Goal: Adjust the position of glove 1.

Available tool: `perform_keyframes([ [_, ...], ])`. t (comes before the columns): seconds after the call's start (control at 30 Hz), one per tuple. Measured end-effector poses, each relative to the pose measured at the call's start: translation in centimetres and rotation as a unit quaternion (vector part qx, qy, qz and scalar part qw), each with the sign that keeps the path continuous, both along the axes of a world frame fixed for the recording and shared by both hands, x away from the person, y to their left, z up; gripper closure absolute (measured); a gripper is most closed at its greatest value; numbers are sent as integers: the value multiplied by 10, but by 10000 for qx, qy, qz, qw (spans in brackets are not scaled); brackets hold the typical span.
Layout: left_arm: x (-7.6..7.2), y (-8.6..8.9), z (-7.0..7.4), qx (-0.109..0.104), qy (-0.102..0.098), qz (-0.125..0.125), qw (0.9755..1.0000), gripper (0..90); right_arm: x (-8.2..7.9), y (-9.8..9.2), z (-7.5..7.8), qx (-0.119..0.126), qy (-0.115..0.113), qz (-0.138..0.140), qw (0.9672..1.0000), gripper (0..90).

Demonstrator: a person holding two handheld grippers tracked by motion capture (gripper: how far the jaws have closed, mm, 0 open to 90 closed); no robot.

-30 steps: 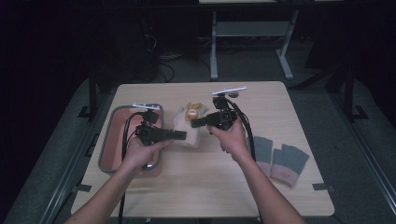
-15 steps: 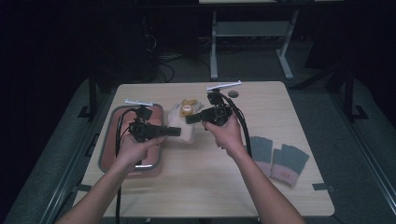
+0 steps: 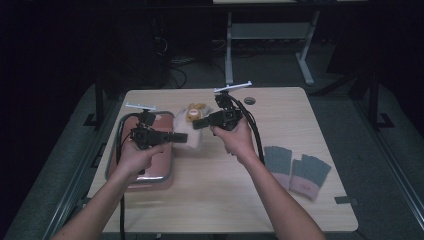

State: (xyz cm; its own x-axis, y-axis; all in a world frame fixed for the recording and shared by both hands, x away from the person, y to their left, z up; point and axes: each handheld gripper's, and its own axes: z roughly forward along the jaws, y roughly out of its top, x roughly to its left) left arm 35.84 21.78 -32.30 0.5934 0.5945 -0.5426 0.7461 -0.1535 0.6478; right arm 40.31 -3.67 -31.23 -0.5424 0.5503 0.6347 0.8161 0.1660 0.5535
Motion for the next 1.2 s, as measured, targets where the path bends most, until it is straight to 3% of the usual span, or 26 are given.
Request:
perform_keyframes([
  [1.2, -5, 36, 20, 129, -104, 227, 9996, 672, 9, 40, 16, 10, -67, 256, 9996, 826],
])
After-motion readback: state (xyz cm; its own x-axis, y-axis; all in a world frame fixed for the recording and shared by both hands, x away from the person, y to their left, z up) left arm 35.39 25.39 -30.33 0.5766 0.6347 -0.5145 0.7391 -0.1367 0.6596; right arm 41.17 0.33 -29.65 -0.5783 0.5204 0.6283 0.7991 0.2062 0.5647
